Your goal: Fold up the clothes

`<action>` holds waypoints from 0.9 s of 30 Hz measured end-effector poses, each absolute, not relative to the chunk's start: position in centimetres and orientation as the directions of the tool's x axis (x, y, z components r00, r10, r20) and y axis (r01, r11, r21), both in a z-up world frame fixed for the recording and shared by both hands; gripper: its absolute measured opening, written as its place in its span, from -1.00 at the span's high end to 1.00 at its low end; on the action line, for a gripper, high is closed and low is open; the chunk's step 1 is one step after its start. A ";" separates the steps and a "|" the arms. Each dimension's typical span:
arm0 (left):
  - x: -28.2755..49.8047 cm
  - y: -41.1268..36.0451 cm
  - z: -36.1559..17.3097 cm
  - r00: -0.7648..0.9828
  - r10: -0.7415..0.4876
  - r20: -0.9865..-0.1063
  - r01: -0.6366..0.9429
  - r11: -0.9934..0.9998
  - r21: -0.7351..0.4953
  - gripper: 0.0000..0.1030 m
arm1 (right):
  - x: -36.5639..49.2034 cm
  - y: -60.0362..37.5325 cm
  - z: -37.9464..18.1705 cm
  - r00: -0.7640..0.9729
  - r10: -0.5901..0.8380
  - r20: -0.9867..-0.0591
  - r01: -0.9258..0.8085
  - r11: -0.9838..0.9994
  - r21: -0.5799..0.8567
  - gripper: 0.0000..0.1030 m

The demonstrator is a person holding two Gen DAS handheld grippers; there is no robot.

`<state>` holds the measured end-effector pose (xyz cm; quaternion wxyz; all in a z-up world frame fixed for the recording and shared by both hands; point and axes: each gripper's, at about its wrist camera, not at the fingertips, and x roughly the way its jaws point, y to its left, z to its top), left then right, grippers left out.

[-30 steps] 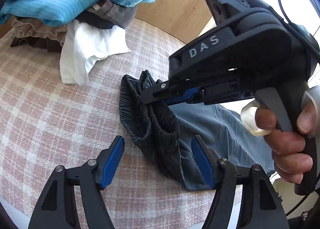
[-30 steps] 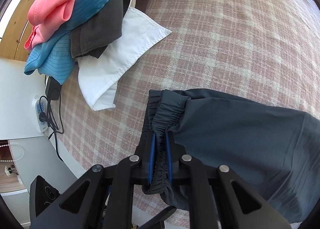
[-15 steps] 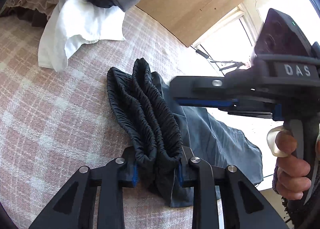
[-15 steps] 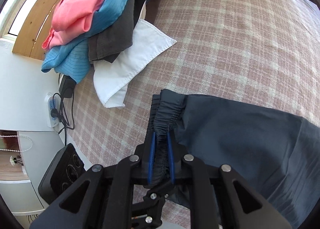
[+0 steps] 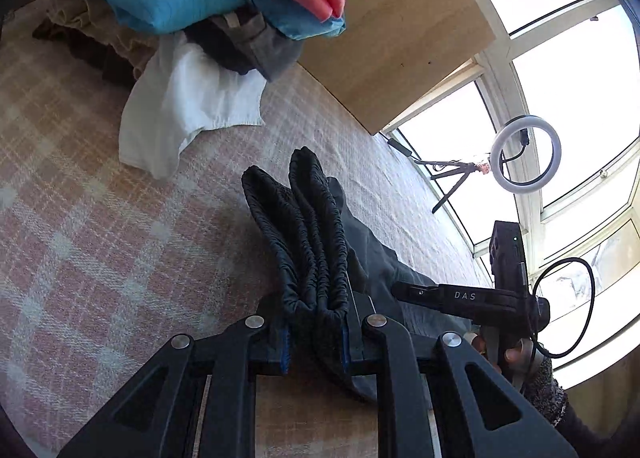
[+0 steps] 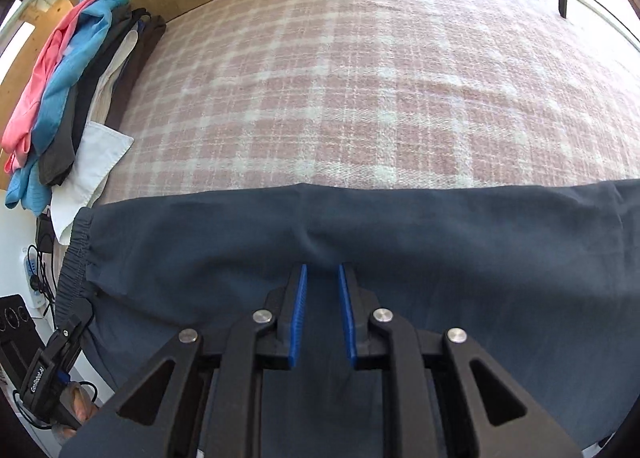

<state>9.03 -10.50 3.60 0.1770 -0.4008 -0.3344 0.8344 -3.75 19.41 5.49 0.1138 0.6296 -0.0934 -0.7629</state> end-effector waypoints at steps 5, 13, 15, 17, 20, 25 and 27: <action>7.4 -5.3 11.3 -0.652 0.582 -0.485 -0.156 -0.729 -0.666 0.70 | -3.0 20.2 6.3 -0.197 -0.367 -0.909 0.082 -0.930 0.358 0.66; 6.4 13.5 18.1 -0.617 0.638 -0.461 -0.381 -0.755 -0.534 0.70 | 4.4 36.9 13.5 -0.386 -0.439 -0.811 -0.003 -0.879 0.477 0.66; 6.6 19.9 18.9 -0.587 0.664 -0.463 -0.434 -0.741 -0.513 0.70 | 7.8 43.7 14.9 -0.457 -0.418 -0.785 -0.073 -0.862 0.502 0.66; 7.1 27.0 19.5 -0.550 0.695 -0.464 -0.494 -0.718 -0.490 0.70 | 11.5 51.3 16.0 -0.519 -0.379 -0.767 -0.151 -0.842 0.518 0.66; 8.5 38.6 20.1 -0.487 0.743 -0.460 -0.606 -0.666 -0.435 0.70 | 17.0 61.4 16.7 -0.584 -0.286 -0.760 -0.263 -0.819 0.510 0.66; 12.3 54.9 18.0 -0.379 0.782 -0.495 -0.728 -0.582 -0.361 0.70 | 23.9 73.2 15.2 -0.620 -0.170 -0.766 -0.433 -0.740 0.515 0.66; 14.2 60.2 16.5 -0.339 0.777 -0.530 -0.764 -0.556 -0.327 0.70 | 25.8 76.3 14.9 -0.626 -0.142 -0.767 -0.464 -0.723 0.513 0.66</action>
